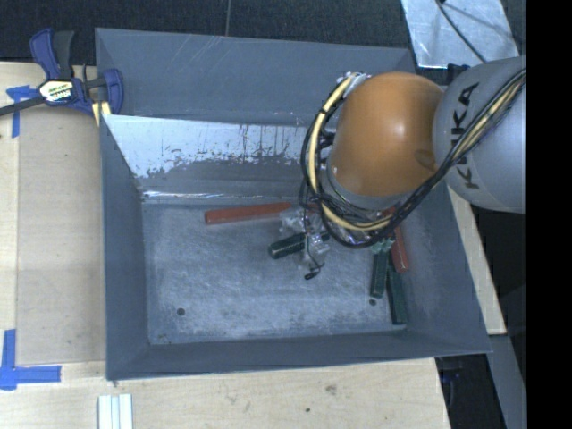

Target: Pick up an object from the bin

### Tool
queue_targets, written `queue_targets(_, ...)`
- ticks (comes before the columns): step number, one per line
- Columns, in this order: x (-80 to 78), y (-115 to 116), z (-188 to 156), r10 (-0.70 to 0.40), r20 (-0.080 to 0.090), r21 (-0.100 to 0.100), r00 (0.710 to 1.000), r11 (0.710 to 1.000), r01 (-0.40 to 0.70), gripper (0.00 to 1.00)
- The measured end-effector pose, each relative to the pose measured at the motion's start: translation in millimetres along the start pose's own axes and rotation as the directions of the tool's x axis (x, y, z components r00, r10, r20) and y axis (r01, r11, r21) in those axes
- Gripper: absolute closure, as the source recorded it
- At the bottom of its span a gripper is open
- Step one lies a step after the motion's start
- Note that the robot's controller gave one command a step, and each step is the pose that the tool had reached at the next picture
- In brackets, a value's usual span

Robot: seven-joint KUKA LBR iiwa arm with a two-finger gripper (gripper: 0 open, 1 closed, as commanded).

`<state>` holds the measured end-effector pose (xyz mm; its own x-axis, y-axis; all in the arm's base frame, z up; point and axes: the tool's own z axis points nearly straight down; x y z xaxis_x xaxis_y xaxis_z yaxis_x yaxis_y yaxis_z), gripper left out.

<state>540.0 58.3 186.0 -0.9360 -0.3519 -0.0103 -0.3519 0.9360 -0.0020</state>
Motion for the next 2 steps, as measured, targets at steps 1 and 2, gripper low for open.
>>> queue_targets(1, 1.6, -0.3, 3.5, 0.003, -0.007, -0.002, 1.000, 1.000, -0.003, 0.00)
queue_targets(2, -0.5, -12.5, 120.3, -0.016, -0.013, -0.004, 1.000, 1.000, 0.016, 0.00)
